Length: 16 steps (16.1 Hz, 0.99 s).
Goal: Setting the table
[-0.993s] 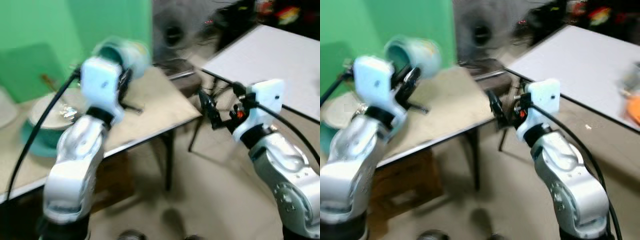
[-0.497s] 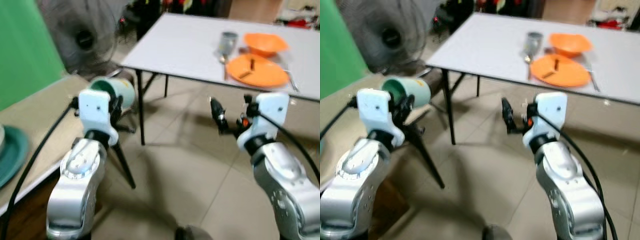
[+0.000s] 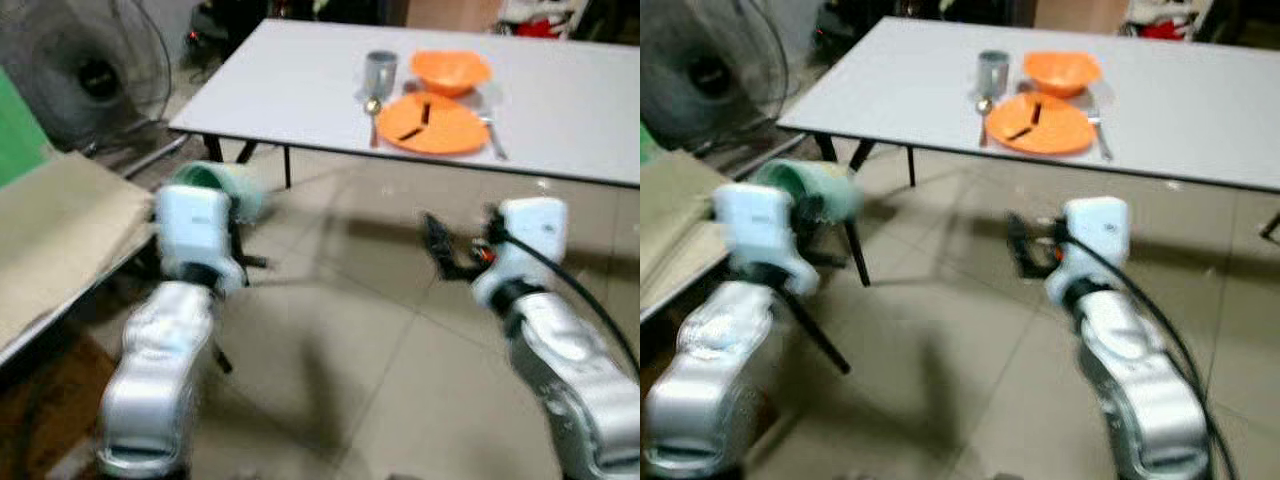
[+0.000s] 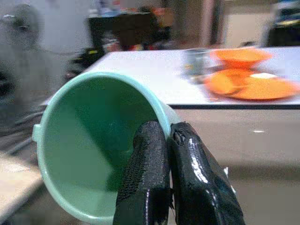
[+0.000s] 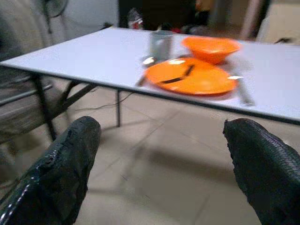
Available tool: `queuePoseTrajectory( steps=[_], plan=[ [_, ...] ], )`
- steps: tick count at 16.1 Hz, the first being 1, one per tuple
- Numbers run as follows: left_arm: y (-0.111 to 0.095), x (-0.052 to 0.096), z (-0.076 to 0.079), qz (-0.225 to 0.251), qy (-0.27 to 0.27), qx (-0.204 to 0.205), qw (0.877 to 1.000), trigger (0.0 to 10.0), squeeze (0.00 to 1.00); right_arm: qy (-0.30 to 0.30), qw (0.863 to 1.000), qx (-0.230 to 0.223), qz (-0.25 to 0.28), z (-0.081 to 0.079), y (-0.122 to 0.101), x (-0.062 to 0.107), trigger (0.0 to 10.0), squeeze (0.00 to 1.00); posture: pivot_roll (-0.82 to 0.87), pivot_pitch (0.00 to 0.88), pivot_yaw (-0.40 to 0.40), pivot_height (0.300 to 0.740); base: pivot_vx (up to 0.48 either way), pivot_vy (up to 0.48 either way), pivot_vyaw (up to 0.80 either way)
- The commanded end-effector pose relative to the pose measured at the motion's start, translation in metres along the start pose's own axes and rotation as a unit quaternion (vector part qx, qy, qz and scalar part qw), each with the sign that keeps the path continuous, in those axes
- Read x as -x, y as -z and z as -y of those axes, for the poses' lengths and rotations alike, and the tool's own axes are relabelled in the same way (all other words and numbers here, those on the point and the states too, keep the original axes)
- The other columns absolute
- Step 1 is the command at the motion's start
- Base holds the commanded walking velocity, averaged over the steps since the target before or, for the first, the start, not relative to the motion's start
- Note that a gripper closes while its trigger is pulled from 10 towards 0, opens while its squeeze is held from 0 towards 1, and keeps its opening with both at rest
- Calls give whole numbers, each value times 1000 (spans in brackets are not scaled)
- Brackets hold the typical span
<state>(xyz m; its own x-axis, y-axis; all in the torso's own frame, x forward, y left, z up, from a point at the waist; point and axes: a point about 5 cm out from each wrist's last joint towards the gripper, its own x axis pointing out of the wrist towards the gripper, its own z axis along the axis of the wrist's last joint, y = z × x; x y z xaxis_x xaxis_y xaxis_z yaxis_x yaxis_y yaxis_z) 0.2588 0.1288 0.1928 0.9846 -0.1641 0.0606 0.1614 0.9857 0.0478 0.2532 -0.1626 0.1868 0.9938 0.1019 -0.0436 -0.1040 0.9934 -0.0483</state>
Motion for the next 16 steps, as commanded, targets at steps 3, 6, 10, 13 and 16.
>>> queuePoseTrajectory(
  steps=[3,6,10,13,16],
  plan=[
    [-4,1,-10,14,-17,-6,1000,10000,0,-8,1000,-6,17,-5,-5,1,10000,0,-122,52,61,740,0,0,0],
    [-3,2,-5,21,23,-20,999,10000,0,-13,1000,-12,15,-5,-5,3,10000,0,-128,48,71,740,0,0,0],
    [-2,2,-3,23,36,-27,999,10000,0,-10,1000,-5,9,-5,-2,4,10000,0,-127,37,75,740,265,0,-591],
    [-2,2,-4,26,34,-25,999,10000,0,-9,1000,-1,9,-2,-3,4,10000,0,-125,34,66,740,316,0,-796],
    [-1,3,-7,26,29,-25,999,10000,0,-15,1000,4,13,-1,-5,1,10000,0,-122,35,62,740,352,0,-496]
  ],
)
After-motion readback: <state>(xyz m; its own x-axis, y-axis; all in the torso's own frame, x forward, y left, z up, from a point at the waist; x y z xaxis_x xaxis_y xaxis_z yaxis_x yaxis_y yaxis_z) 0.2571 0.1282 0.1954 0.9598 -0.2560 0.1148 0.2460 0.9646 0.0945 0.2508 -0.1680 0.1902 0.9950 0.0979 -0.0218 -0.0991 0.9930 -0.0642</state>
